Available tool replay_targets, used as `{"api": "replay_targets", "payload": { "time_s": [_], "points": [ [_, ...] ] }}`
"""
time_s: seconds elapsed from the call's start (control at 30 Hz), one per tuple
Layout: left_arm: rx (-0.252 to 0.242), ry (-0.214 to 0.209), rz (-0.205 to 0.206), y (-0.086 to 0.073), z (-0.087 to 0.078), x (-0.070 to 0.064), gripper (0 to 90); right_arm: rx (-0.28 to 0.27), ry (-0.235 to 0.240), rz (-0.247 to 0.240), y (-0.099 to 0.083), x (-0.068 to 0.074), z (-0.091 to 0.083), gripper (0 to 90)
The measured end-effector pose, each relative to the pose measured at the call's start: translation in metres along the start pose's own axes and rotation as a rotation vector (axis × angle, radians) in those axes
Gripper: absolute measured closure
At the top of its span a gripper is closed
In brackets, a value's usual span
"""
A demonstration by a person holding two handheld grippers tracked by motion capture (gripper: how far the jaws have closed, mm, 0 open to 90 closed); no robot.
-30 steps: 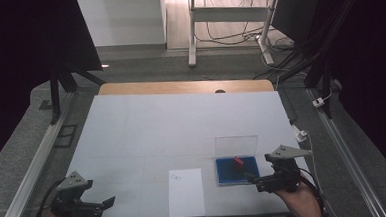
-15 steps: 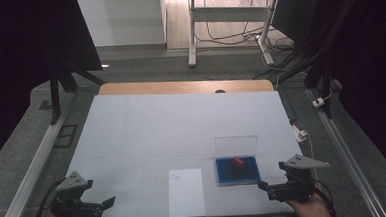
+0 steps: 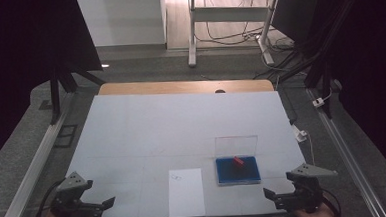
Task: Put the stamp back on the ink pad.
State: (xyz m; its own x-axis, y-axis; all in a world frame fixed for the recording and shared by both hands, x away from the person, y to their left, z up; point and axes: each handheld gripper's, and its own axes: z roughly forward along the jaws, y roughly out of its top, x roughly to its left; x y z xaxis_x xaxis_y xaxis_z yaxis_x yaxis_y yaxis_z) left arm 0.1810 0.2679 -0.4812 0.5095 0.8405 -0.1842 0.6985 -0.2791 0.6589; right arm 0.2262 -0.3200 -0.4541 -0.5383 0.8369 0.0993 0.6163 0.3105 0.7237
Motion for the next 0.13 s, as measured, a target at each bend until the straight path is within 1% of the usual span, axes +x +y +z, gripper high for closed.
{"api": "replay_targets", "payload": {
  "time_s": [0.13],
  "points": [
    [0.000, -0.003, 0.000, 0.0013, 0.0006, -0.0002, 1.5, 0.010, -0.007, -0.011, -0.0002, 0.0008, 0.0010, 0.0]
  ]
}}
